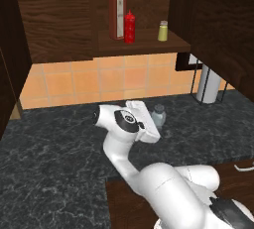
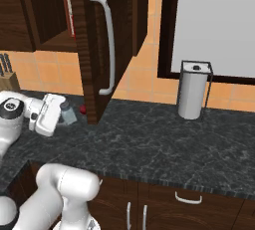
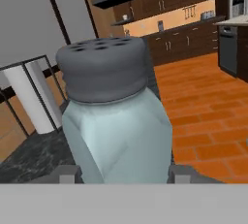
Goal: Put the shaker and condiment bottle from the counter next to their counterparts in the cabinet.
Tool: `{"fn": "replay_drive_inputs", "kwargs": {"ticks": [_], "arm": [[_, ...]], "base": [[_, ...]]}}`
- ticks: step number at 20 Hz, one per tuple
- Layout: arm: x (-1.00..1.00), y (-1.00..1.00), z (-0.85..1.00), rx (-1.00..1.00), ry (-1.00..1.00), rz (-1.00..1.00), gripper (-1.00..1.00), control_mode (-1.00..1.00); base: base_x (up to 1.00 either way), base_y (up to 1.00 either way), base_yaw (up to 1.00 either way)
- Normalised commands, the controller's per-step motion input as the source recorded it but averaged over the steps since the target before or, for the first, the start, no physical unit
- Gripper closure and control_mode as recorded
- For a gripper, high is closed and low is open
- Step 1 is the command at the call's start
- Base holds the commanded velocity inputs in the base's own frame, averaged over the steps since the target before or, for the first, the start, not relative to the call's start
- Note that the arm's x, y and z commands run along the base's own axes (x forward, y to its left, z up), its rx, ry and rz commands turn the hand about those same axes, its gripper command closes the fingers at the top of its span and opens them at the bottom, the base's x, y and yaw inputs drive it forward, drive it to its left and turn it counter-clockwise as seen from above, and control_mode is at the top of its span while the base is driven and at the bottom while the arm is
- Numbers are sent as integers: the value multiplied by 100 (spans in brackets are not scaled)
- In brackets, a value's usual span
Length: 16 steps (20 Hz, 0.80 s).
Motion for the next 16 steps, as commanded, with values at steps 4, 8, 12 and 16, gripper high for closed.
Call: {"fn": "replay_drive_inputs", "kwargs": {"ticks": [4,8,12,16], "arm": [[-49,4,89,-4,0,9,100,-100],[-66,0,74,-1,0,12,100,-100],[-82,0,73,0,0,14,100,-100],[-69,2,62,0,0,15,100,-100]], "base": [[0,0,0],[0,0,0],[0,0,0],[0,0,0]]}}
